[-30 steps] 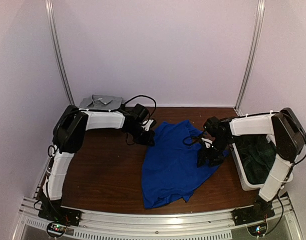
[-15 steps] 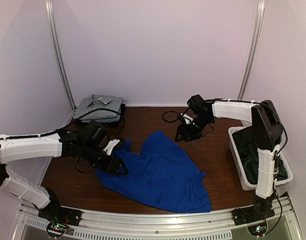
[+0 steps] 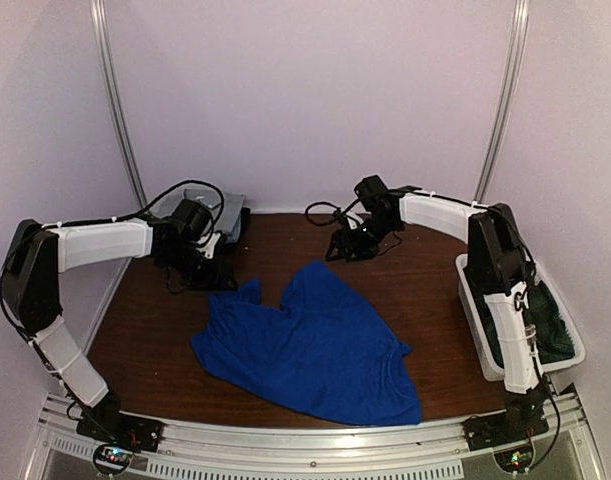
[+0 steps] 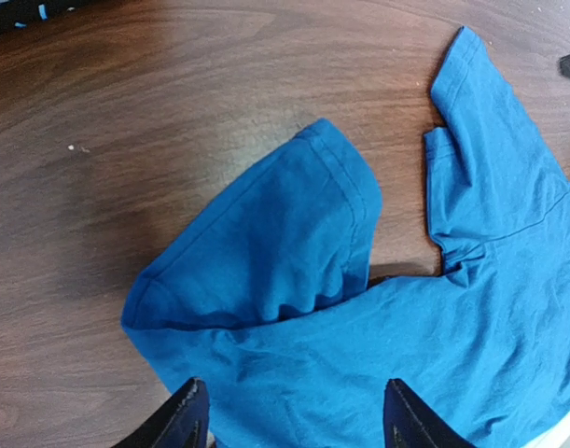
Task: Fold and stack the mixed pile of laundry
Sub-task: Move the crumpled T-shirt to the center of the board, then pick up the crumpled T-shirt from the center of the board.
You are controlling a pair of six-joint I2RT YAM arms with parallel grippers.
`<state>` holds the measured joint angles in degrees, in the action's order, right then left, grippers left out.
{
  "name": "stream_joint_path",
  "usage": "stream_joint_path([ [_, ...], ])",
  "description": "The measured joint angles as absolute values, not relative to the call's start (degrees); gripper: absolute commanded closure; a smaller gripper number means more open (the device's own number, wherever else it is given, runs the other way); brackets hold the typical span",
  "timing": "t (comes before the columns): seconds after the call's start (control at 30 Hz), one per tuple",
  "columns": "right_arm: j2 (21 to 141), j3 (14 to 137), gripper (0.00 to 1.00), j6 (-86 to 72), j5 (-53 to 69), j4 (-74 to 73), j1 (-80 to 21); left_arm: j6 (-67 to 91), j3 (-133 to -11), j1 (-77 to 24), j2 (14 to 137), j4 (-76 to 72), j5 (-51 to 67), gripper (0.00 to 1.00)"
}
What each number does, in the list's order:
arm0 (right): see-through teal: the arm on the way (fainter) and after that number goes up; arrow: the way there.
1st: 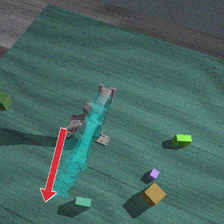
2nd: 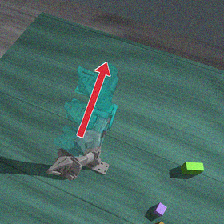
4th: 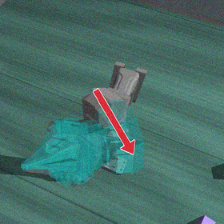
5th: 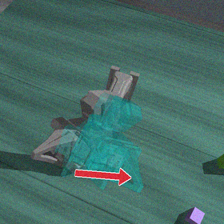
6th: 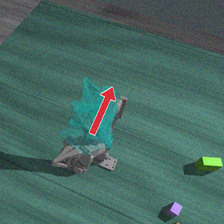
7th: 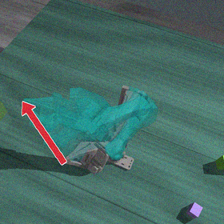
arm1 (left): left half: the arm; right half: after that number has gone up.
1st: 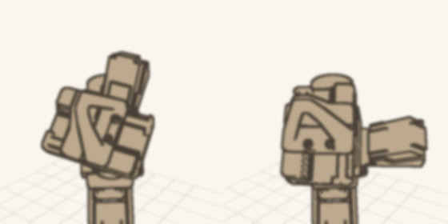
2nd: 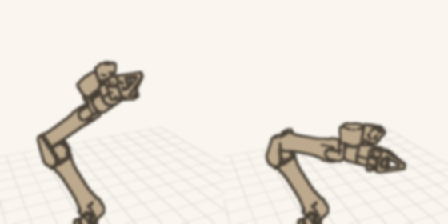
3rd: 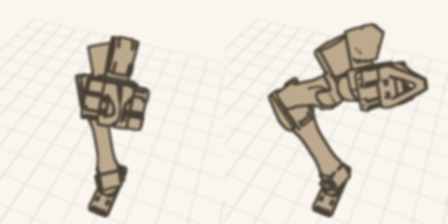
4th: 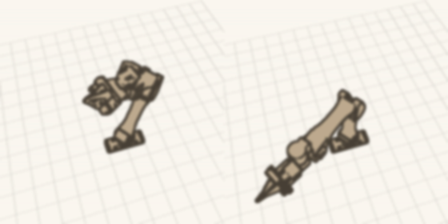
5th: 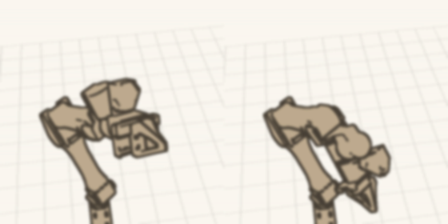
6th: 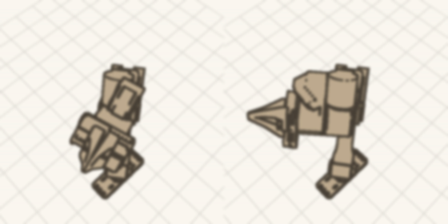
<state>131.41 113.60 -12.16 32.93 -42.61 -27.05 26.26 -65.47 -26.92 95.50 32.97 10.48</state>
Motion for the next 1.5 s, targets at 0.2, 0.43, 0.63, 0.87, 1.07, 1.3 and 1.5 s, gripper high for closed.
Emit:
stream_joint_path([
  [0.2, 140.77, 124.29, 0.20, -11.75, 23.83, -47.81, -32.29, 25.74, -66.24, -26.17, 95.42, 33.63, 9.72, 0.32],
  [0.43, 146.30, 131.79, 0.18, -8.93, 8.75, -52.71, -37.19, 24.95, -66.24, -26.17, 94.76, 34.59, 7.97, 0.29],
  [0.63, 146.98, 132.53, 0.39, -6.63, 0.71, -52.99, -40.42, 23.94, -66.89, -25.65, 94.76, 35.27, 6.83, 0.28],
  [0.87, 147.50, 132.84, 1.00, -5.17, -1.54, -52.77, -42.92, 23.05, -69.73, -25.43, 95.59, 35.62, 6.59, 0.28],
  [1.07, 142.85, 128.20, 1.00, -5.17, 2.87, -53.49, -41.32, 19.79, -70.94, -25.43, 98.80, 34.48, 8.27, 0.29],
  [1.3, 127.15, 127.59, 1.00, -8.16, 11.25, -51.40, -34.13, 17.93, -71.92, -25.43, 103.90, 32.82, 9.37, 0.29],
  [1.5, 113.71, 123.50, 0.77, -9.37, 15.20, -47.57, -29.98, 17.85, -73.32, -25.43, 108.62, 31.66, 10.48, 0.31],
])
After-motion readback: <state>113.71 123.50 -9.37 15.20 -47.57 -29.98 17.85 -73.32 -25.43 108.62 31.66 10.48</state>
